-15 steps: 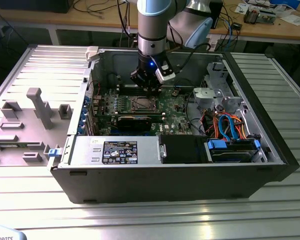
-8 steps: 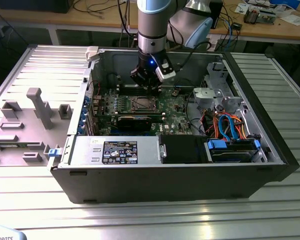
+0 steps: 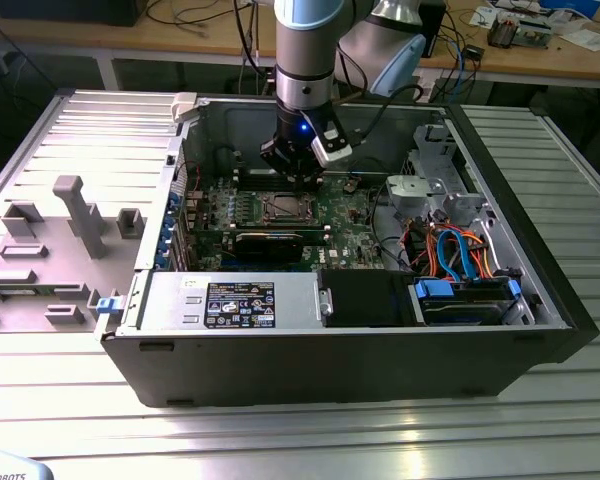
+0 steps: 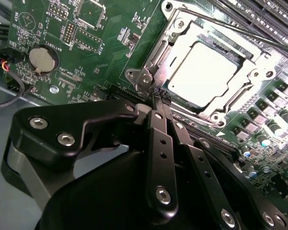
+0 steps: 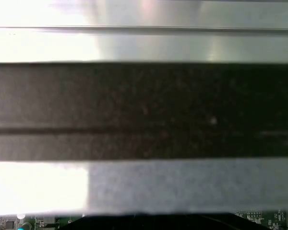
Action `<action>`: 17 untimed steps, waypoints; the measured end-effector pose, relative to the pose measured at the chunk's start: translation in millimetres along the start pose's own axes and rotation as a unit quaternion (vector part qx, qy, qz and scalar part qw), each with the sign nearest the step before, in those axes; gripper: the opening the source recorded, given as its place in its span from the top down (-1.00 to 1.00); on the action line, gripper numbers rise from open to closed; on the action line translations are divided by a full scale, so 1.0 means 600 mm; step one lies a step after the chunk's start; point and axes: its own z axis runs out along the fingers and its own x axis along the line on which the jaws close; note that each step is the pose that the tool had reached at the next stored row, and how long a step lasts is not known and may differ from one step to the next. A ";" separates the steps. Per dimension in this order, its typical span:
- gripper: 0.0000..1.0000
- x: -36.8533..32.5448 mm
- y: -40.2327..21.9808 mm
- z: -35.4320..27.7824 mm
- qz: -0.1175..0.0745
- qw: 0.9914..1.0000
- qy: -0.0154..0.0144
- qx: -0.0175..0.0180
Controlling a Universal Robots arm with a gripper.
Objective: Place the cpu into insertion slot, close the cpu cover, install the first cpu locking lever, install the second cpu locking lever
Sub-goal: 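Install the second cpu locking lever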
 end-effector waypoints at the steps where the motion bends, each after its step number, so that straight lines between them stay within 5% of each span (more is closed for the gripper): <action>1: 0.79 0.000 0.000 0.000 0.000 1.000 0.000 0.000; 10: 0.79 0.000 -0.003 0.000 0.000 1.000 0.000 0.000; 17: 0.79 0.000 -0.020 -0.001 0.000 1.000 0.000 0.000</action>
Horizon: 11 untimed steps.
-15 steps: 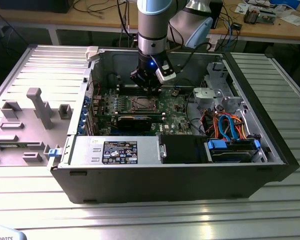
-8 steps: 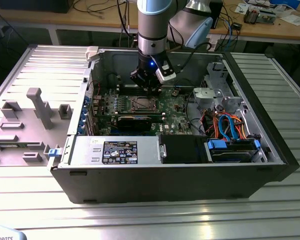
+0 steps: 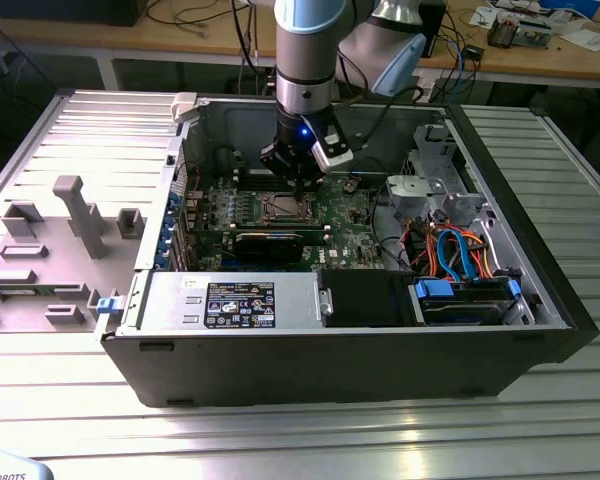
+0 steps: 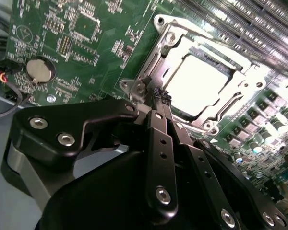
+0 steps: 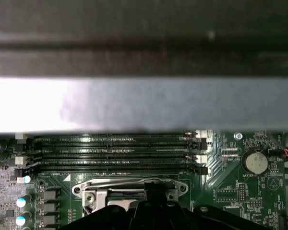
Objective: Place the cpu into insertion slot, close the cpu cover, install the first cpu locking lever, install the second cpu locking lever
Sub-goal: 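Install the second cpu locking lever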
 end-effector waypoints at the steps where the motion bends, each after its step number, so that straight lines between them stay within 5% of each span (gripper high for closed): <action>1: 0.79 0.000 -0.002 0.000 0.000 1.000 0.000 0.000; 11: 0.79 0.000 -0.033 -0.002 0.000 1.000 0.000 0.000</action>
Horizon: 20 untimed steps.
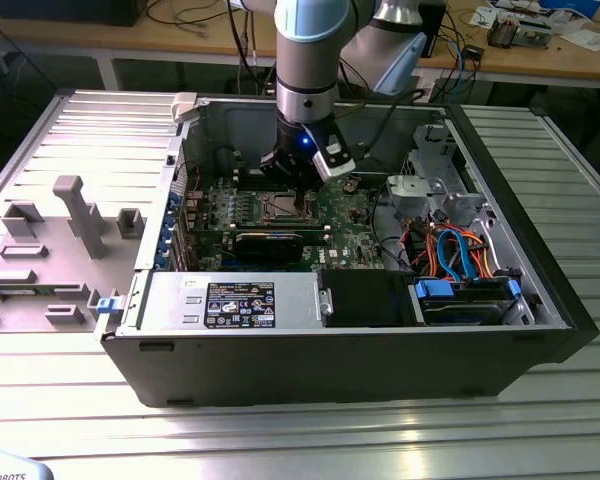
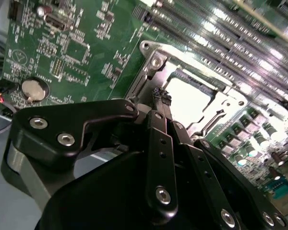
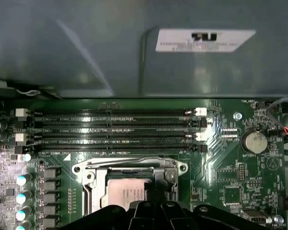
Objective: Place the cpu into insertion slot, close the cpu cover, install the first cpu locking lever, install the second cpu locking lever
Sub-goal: 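Install the second cpu locking lever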
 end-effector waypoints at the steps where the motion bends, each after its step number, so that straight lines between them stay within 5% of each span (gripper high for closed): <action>1: 0.79 0.000 -0.004 0.000 0.000 1.000 0.000 0.000; 11: 0.79 -0.001 -0.006 -0.024 0.000 1.000 0.000 0.001; 20: 0.79 -0.001 -0.015 -0.025 0.000 1.000 0.000 0.002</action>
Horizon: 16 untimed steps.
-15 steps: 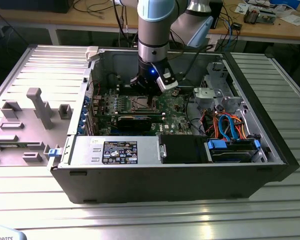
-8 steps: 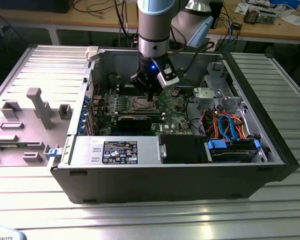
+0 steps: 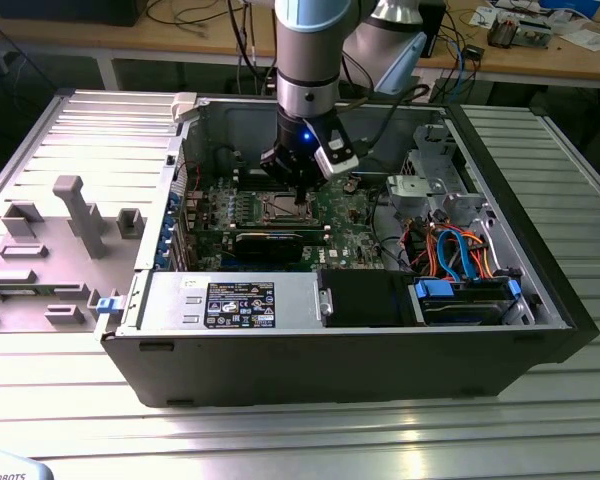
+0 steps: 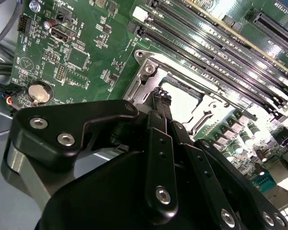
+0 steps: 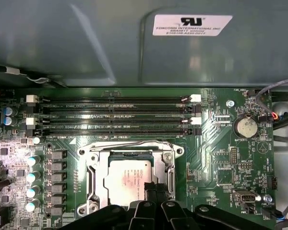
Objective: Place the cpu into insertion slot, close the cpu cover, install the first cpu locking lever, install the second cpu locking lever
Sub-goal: 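Install the second cpu locking lever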
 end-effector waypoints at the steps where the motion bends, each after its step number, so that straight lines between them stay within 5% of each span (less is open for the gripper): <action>1: 0.79 0.000 -0.001 0.000 0.000 1.000 0.000 0.000; 12: 0.79 0.000 -0.003 -0.001 0.000 1.000 0.000 0.000; 16: 0.79 -0.001 -0.003 -0.014 0.000 1.000 0.000 0.001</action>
